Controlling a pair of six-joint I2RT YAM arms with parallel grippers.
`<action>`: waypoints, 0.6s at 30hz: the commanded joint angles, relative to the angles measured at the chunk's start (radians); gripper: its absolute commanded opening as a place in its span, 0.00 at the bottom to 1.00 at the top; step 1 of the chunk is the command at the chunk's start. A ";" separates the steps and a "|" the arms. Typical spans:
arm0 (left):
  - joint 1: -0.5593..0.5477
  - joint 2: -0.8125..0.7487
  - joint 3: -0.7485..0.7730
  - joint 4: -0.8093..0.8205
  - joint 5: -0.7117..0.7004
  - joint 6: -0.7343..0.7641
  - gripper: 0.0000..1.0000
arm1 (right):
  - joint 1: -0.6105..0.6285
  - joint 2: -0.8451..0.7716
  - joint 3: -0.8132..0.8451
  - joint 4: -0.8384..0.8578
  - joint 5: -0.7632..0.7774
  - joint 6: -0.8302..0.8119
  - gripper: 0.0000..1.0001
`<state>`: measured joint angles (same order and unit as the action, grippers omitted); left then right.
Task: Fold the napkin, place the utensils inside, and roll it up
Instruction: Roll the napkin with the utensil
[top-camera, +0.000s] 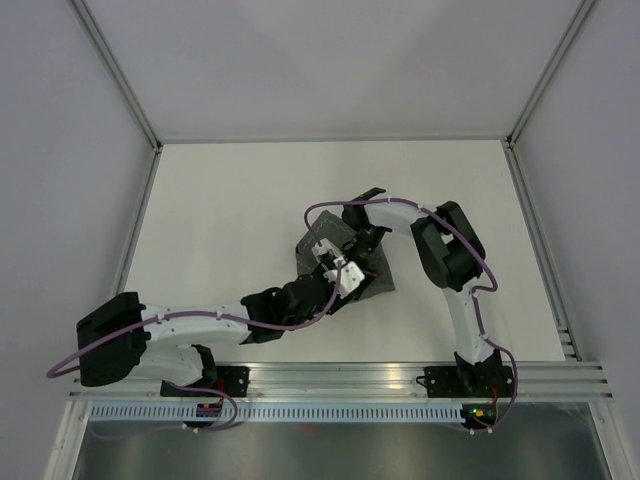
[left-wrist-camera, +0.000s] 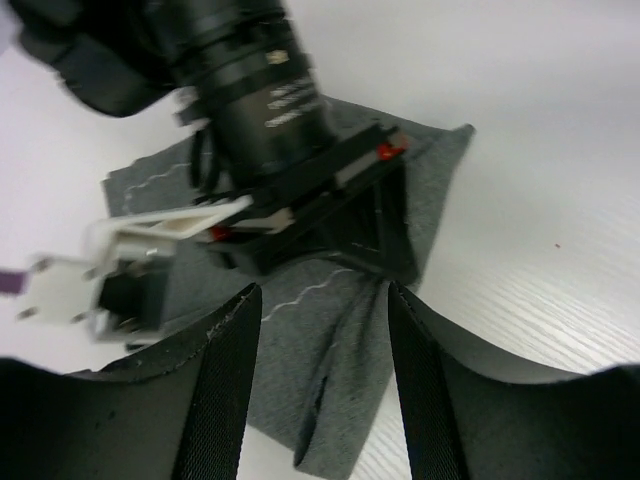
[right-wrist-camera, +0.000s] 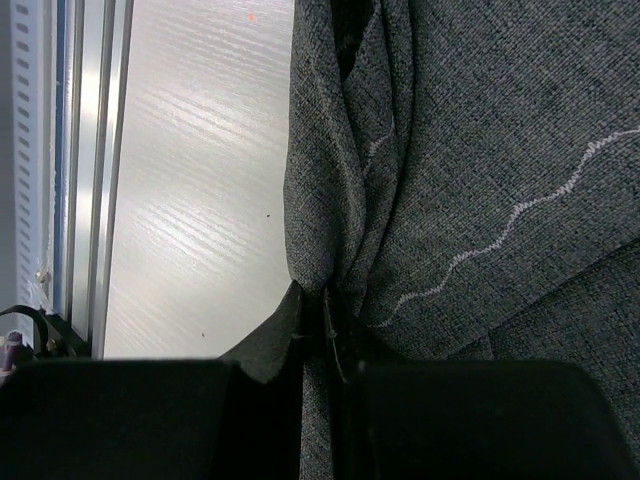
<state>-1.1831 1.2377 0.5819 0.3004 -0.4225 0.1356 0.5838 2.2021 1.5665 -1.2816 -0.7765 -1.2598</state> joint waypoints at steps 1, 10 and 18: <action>-0.018 0.084 0.070 -0.041 0.143 0.084 0.58 | 0.007 0.031 0.043 -0.001 -0.035 -0.023 0.01; -0.021 0.233 0.058 -0.002 0.275 0.121 0.58 | 0.002 0.059 0.072 -0.022 -0.041 -0.013 0.00; -0.018 0.341 0.033 0.121 0.246 0.144 0.58 | 0.001 0.068 0.081 -0.032 -0.041 -0.010 0.00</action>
<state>-1.1980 1.5467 0.6186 0.3256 -0.1802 0.2279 0.5850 2.2444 1.6196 -1.3304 -0.7799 -1.2442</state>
